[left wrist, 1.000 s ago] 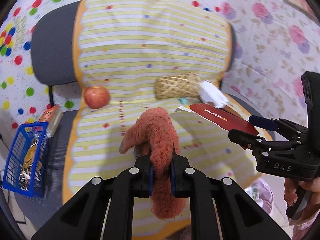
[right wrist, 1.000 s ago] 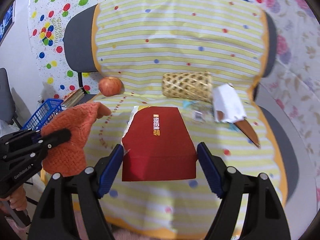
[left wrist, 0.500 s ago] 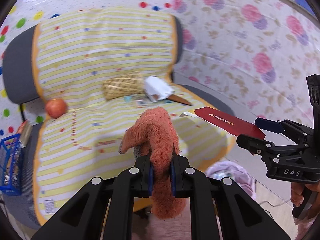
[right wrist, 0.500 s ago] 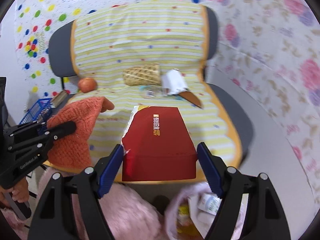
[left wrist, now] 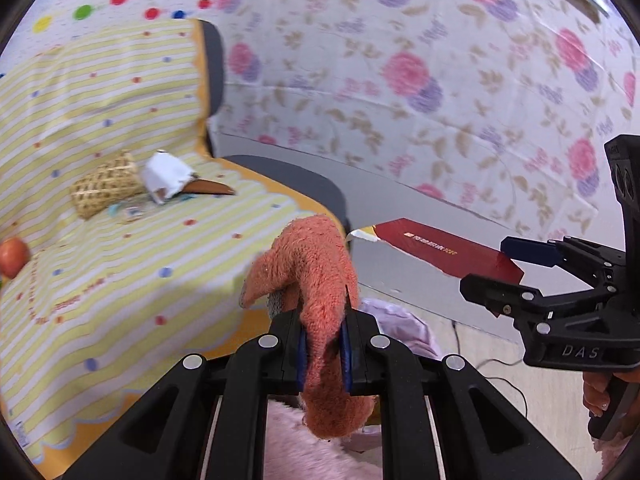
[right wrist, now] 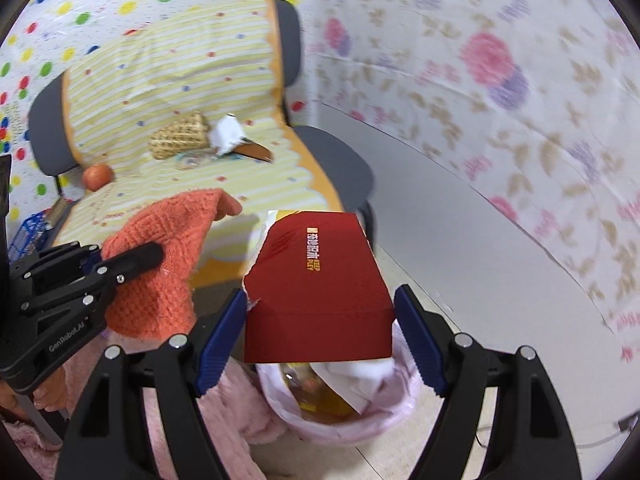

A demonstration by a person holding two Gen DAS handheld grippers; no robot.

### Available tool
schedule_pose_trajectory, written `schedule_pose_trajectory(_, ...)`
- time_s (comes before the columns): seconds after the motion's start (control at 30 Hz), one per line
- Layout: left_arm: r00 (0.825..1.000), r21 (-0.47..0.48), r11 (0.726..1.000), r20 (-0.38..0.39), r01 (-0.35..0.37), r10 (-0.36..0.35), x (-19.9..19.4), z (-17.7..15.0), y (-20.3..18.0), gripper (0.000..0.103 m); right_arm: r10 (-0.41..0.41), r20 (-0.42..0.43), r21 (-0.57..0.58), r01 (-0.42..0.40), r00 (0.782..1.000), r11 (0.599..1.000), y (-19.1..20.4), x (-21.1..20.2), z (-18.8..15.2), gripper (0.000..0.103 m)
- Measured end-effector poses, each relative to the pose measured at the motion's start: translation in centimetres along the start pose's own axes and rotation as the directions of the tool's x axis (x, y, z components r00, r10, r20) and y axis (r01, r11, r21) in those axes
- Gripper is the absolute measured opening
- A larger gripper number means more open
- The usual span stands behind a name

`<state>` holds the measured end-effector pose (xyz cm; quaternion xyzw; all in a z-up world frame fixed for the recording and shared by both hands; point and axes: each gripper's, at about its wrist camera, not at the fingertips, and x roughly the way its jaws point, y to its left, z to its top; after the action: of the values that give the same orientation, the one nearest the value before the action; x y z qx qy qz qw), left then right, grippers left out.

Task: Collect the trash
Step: 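Carry the glove and red box over the bin and release both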

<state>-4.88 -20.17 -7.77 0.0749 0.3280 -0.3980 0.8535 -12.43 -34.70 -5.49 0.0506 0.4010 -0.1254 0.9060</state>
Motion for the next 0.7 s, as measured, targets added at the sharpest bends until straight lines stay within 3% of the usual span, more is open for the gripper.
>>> schedule_pose_trajectory(0.23,0.997,0.036,0.998,-0.055,0.048,-0.046,3.0,-0.2,-2.4,0.014,-0.013,-0.073,0.057,0.017,0.997,0.998,-2.4,1.8,-2.5,0.075)
schedule_pose_trajectory(0.47,0.992,0.041,0.997,-0.110,0.071,-0.066,6.0,0.0,-3.0,0.014,-0.014,-0.110,0.067,0.022,0.994,0.998,-3.5,4.7,-2.9,0.075)
schedule_pose_trajectory(0.53,0.991,0.042,0.997,-0.116,0.068,-0.063,6.7,0.1,-3.0,0.018,-0.008,-0.112,0.070,0.016,0.994,0.997,-3.7,5.9,-3.0,0.076)
schedule_pose_trajectory(0.57,0.991,0.040,0.997,-0.117,0.069,-0.064,7.0,0.1,-2.9,0.026,-0.004,-0.114,0.072,0.012,0.993,0.997,-3.8,6.5,-3.0,0.076)
schedule_pose_trajectory(0.6,0.992,0.038,0.998,-0.118,0.056,-0.051,7.3,0.2,-2.8,0.043,-0.003,-0.121,0.074,0.012,0.993,0.997,-3.8,7.0,-3.1,0.076)
schedule_pose_trajectory(0.67,0.994,0.028,0.999,-0.103,0.044,-0.041,7.1,0.3,-2.4,0.056,-0.002,-0.138,0.087,0.014,0.990,0.996,-4.0,7.7,-3.4,0.080)
schedule_pose_trajectory(0.7,0.994,0.021,0.999,-0.097,0.044,-0.042,6.8,0.3,-2.0,0.056,0.005,-0.140,0.092,0.008,0.990,0.996,-4.1,7.7,-3.5,0.080)
